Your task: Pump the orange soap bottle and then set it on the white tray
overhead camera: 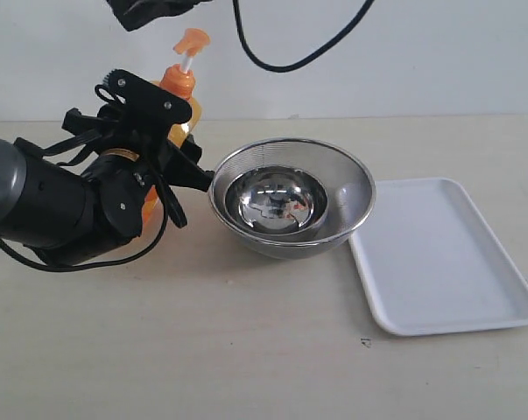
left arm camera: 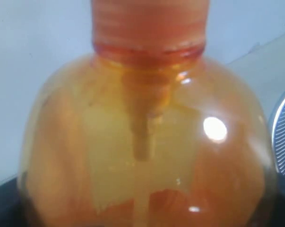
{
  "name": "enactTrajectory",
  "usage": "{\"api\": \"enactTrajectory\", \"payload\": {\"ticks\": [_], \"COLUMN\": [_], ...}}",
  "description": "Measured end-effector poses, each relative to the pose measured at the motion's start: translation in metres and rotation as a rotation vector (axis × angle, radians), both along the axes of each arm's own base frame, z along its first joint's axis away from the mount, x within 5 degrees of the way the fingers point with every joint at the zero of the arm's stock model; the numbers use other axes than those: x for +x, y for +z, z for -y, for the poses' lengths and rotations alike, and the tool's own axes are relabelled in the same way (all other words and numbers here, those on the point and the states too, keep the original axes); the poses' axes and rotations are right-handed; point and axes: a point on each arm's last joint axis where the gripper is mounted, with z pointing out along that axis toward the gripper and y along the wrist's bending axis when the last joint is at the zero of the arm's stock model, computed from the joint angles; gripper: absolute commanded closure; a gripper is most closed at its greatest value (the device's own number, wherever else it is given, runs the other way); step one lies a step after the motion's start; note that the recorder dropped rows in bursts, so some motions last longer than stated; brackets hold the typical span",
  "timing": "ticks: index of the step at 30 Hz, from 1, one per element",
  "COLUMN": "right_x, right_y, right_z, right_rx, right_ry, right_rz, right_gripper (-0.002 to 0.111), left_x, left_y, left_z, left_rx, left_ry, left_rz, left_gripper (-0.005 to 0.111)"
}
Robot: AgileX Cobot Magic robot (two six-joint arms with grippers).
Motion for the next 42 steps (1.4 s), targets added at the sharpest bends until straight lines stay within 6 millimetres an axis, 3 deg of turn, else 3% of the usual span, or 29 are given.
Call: {"api": "enactTrajectory", "payload": {"ticks": [9, 18, 42], "right_x": [0.027, 0.035, 0.037], "right_y": [-0.031, -0.035, -0.041], "right_z": [-0.006, 0.006, 0.016], "right_rx": [-0.080, -0.176, -0.296], "right_ry": [-0.136, -0.275, -0.391], "right_rz": [-0.017, -0.018, -0.024], "right_gripper": [0.108, 0.108, 0.108], "left_x": [0.000, 0.000, 0.000], "left_y": [0.000, 0.000, 0.000], "left_z": [0.000, 0.000, 0.000], "left_rx": [0.000, 0.000, -0.002], "left_ry": [0.000, -0.001, 0.001], "left_rz": [0.000, -0.002, -0.003], "left_gripper": [0.102, 0.102, 0.102]}}
